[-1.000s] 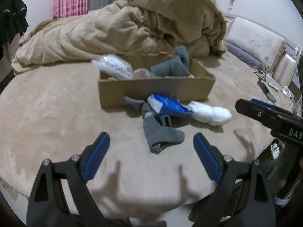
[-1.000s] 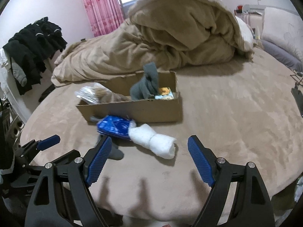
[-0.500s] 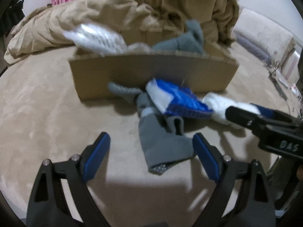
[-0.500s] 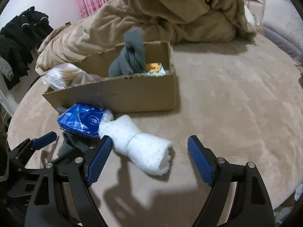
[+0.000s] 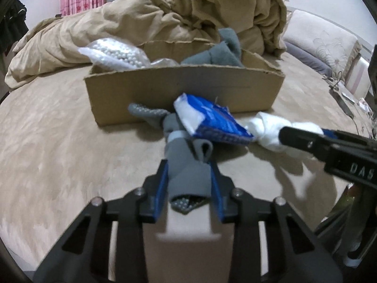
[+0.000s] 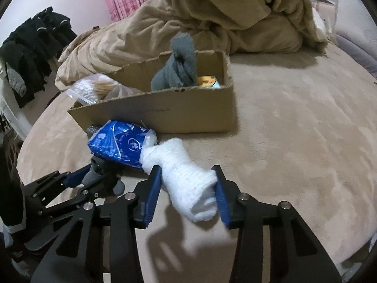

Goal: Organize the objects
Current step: 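Grasp the gray glove with the left tool while the right grasps the white rolled sock, then carry the glove and white sock into the box and open both tools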

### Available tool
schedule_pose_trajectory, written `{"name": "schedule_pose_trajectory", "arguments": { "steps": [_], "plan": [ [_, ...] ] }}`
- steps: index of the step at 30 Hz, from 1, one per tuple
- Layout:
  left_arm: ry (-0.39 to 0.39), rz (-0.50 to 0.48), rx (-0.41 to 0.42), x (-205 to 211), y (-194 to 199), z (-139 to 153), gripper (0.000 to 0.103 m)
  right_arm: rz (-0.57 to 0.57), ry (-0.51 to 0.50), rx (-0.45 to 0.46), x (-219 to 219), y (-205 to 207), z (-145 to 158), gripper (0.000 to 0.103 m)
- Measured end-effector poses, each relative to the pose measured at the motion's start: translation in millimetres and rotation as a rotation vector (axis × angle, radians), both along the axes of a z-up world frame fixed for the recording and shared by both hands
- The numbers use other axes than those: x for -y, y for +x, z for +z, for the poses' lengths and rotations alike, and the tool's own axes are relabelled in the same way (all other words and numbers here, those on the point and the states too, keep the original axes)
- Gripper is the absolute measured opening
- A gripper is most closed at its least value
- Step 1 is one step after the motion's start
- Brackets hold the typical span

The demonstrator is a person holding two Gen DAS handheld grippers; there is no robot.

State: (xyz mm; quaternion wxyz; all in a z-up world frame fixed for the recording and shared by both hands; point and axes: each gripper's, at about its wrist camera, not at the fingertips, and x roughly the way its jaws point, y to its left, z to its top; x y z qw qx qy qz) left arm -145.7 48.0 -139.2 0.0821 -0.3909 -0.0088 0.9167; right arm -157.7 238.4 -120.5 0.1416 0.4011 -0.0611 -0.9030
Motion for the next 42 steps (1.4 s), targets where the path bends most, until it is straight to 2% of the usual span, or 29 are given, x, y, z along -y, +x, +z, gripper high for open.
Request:
{"name": "schedule_pose_trajectory", "arguments": {
  "steps": [3, 10, 15, 23, 28, 34, 42],
  "plan": [
    [0.006, -0.002, -0.01, 2.8, 9.2, 5.5, 0.026, -0.011, -0.007, -0.016, -4.8, 11.2, 8.8, 0.044],
    [-0.017, 0.004, -0.064, 7.3, 38.3, 26.9, 0.023, -0.017, -0.022, -0.029, -19.5, 35.8, 29.2, 0.044],
    [0.004, 0.003, -0.09, 14.2, 54.8, 45.0, 0.023, -0.015, -0.033, -0.059, -22.8, 48.4, 47.7, 0.044],
    [0.066, 0.0, -0.153, 26.2, 73.9, 95.5, 0.023, 0.016, -0.045, -0.135, -19.0, 75.7, 90.9, 0.044],
    [0.103, -0.011, -0.172, 26.0, 80.6, 117.2, 0.023, 0.039, -0.059, -0.178, -14.7, 89.3, 114.7, 0.044],
    [0.131, -0.036, -0.193, 27.6, 80.5, 143.7, 0.023, 0.05, -0.069, -0.233, -13.2, 92.1, 140.6, 0.044],
    [0.124, -0.05, -0.294, 31.3, 80.0, 190.3, 0.023, 0.056, -0.064, -0.29, -9.9, 85.8, 164.1, 0.044]
  ]
}}
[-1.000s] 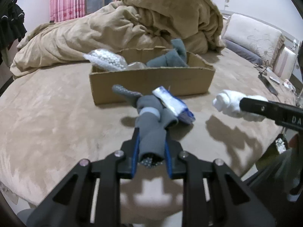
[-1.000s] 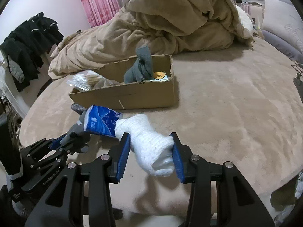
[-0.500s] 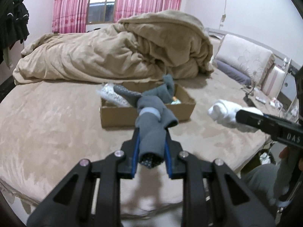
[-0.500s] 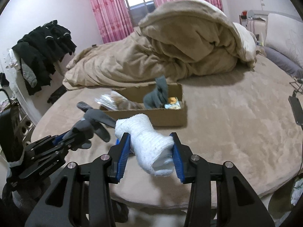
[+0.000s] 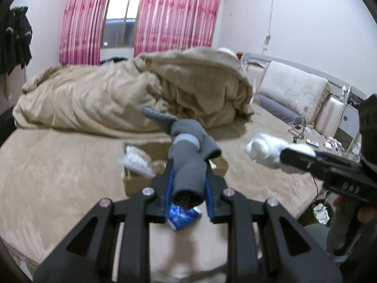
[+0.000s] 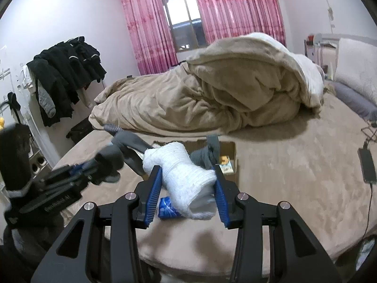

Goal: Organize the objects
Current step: 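Carry the glove and white sock into the box and open both tools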

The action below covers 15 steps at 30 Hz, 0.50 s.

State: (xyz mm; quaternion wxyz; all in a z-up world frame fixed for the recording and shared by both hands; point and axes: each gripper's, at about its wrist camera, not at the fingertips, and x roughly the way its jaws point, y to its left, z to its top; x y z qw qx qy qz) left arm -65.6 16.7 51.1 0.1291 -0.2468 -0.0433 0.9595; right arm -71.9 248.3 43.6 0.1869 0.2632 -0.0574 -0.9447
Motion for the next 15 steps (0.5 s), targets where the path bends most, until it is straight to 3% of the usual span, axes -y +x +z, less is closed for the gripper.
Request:
{"name": "schedule_pose_trajectory", "arguments": {
  "steps": [6, 15],
  "plan": [
    [-0.011, 0.002, -0.043, 4.6, -14.6, 19.7, 0.023, 0.009, 0.006, -0.005, 4.3, -20.9, 2.9, 0.044],
    [0.004, -0.004, -0.002, 19.3, -65.6, 13.5, 0.023, 0.017, 0.046, -0.028, 5.2, -72.4, 16.5, 0.044]
  ]
}}
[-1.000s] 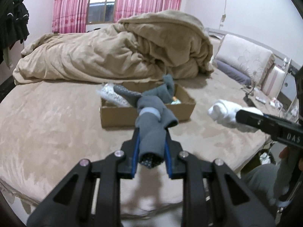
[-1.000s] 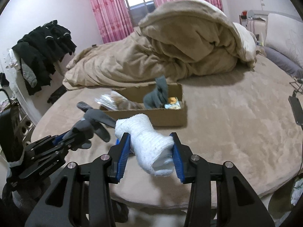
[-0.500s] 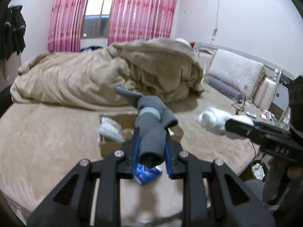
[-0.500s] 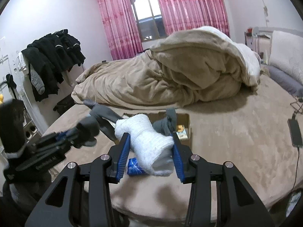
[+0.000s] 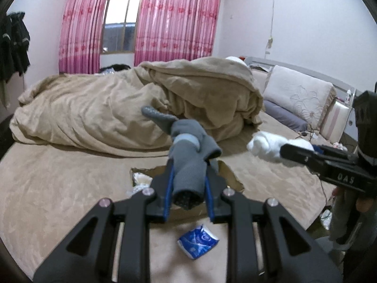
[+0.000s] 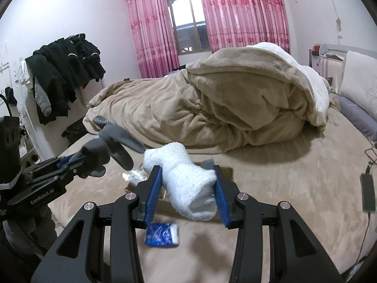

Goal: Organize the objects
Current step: 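Carry the glove and white sock into the box and open both tools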

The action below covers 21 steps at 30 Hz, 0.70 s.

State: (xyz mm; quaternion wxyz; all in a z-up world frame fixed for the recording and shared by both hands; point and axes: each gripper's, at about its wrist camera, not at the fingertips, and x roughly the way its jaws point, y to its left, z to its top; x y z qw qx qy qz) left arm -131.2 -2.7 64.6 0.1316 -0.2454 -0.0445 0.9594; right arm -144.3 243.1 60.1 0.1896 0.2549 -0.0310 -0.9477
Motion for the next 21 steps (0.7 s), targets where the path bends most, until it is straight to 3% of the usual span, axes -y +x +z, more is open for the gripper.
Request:
{"name": "schedule_pose_trajectory", "arguments": {
  "steps": [12, 21],
  "plan": [
    [0.022, -0.038, 0.075, -10.8, -63.8, -31.5, 0.023, 0.016, 0.045, 0.048, 19.2, -64.0, -29.5, 0.044],
    [0.022, -0.029, 0.15, -16.7, -109.9, -68.9, 0.023, 0.009, 0.049, 0.132, 12.9, -110.1, -69.2, 0.044]
  ]
}}
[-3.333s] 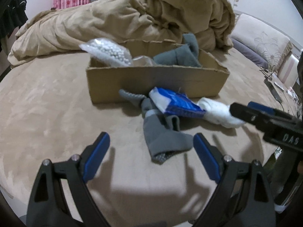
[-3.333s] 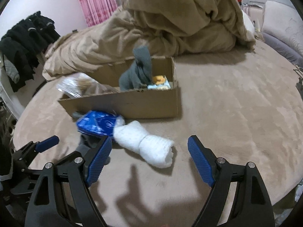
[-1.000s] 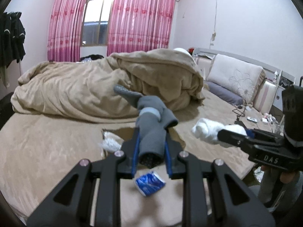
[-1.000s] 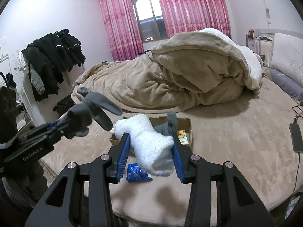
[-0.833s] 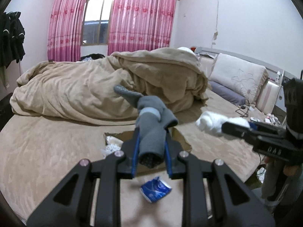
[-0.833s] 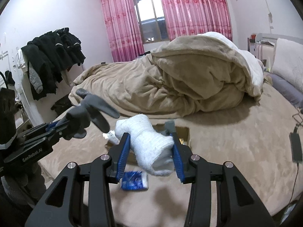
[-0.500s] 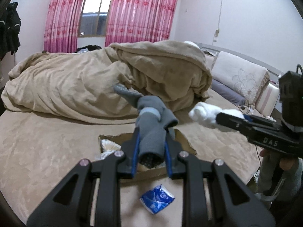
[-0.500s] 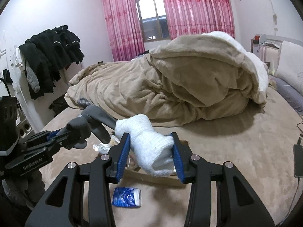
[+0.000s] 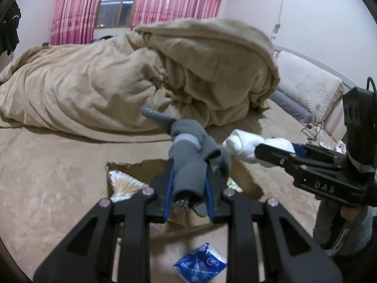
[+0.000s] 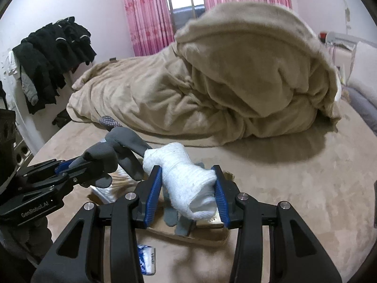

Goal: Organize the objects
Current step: 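Carry the glove and white sock into the box and open both tools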

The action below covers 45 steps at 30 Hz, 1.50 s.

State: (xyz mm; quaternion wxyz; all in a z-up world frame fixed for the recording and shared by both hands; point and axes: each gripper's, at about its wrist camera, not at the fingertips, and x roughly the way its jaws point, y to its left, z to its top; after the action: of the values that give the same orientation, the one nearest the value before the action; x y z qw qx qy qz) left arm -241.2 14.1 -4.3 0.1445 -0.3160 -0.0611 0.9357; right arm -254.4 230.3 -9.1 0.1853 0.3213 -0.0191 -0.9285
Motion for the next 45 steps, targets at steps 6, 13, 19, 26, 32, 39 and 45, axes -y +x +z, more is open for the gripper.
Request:
{"name": "schedule_pose_trajectory", "arguments": {
  "steps": [6, 13, 19, 26, 32, 39, 45],
  "plan": [
    [-0.03, 0.0, 0.067, -5.2, -25.5, -33.3, 0.023, 0.007, -0.005, 0.091, 4.5, -25.7, -35.6, 0.044],
    [-0.043, -0.013, 0.12, -13.5, -35.3, -54.7, 0.023, -0.001, 0.004, 0.144, 8.3, -35.1, -58.6, 0.044],
    [-0.047, 0.009, 0.172, -12.6, -43.3, -70.3, 0.023, 0.009, 0.022, 0.165, 15.1, -36.9, -69.9, 0.044],
    [-0.069, 0.026, 0.173, -14.8, -42.8, -76.2, 0.025, 0.022, 0.025, 0.197, 18.3, -37.7, -83.5, 0.044],
    [-0.097, 0.046, 0.18, -16.2, -41.3, -80.8, 0.03, 0.022, 0.012, 0.193, 16.1, -32.6, -86.7, 0.049],
    [-0.108, 0.059, 0.156, -16.5, -27.8, -71.8, 0.042, 0.024, -0.026, 0.164, 10.7, -24.2, -84.2, 0.069],
    [-0.11, 0.104, 0.092, -10.8, -5.9, -57.0, 0.062, 0.002, -0.044, 0.105, 7.1, -9.5, -72.5, 0.089]
  ]
}}
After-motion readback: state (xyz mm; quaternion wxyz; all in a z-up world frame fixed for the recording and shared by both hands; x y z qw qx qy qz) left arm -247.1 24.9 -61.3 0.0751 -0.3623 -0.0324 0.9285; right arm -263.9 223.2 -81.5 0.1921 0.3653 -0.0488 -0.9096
